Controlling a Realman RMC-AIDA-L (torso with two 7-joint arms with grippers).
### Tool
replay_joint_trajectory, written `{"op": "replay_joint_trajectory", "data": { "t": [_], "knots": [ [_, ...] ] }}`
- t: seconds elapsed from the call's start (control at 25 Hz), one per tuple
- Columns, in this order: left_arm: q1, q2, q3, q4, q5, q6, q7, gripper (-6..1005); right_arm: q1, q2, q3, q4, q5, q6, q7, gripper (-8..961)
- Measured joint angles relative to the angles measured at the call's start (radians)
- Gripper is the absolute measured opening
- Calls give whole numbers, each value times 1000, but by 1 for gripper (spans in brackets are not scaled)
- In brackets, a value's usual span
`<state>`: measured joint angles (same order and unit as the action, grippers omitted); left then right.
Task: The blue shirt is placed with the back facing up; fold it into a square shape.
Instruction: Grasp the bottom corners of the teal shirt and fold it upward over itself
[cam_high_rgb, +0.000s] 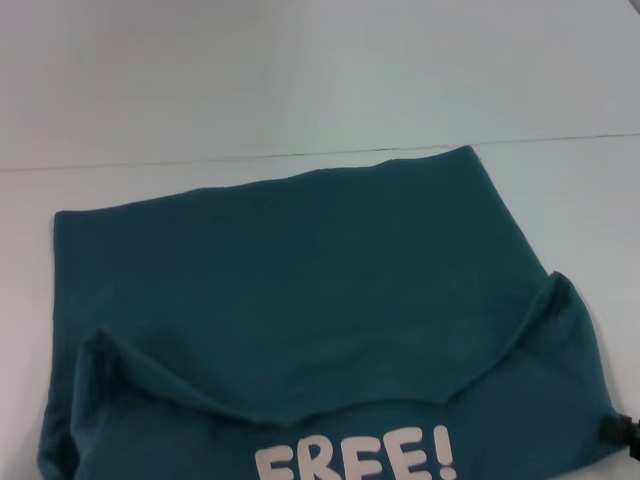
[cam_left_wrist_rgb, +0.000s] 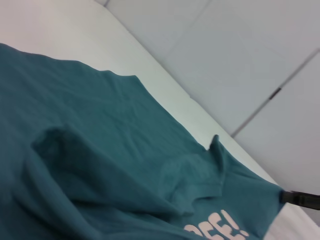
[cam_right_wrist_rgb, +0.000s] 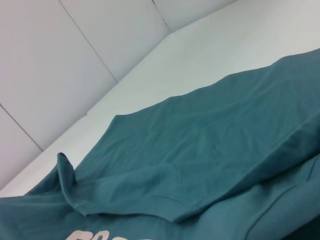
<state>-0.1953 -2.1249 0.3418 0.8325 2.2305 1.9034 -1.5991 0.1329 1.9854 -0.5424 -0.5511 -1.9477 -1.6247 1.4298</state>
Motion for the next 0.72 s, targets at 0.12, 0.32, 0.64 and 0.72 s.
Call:
{"op": "replay_joint_trajectory", "data": {
  "t": [0.12,0.32,0.64,0.72],
  "knots": [
    [12,-2,-8,2,18,26,5,55,-1,-2,11,-6,-37,-20,4,45],
    [21,-2,-44,2,49,52,17,56,-6,-4,56,-20,-99,-61,8,46],
    [31,-2,-53,2,72,57,30,58,-15,-2,140,-35,-140,-108,4,46],
    [28,0,-76,1,73,50,32,59,-7,-1,157,-44,-139,-111,4,46]
  ]
}}
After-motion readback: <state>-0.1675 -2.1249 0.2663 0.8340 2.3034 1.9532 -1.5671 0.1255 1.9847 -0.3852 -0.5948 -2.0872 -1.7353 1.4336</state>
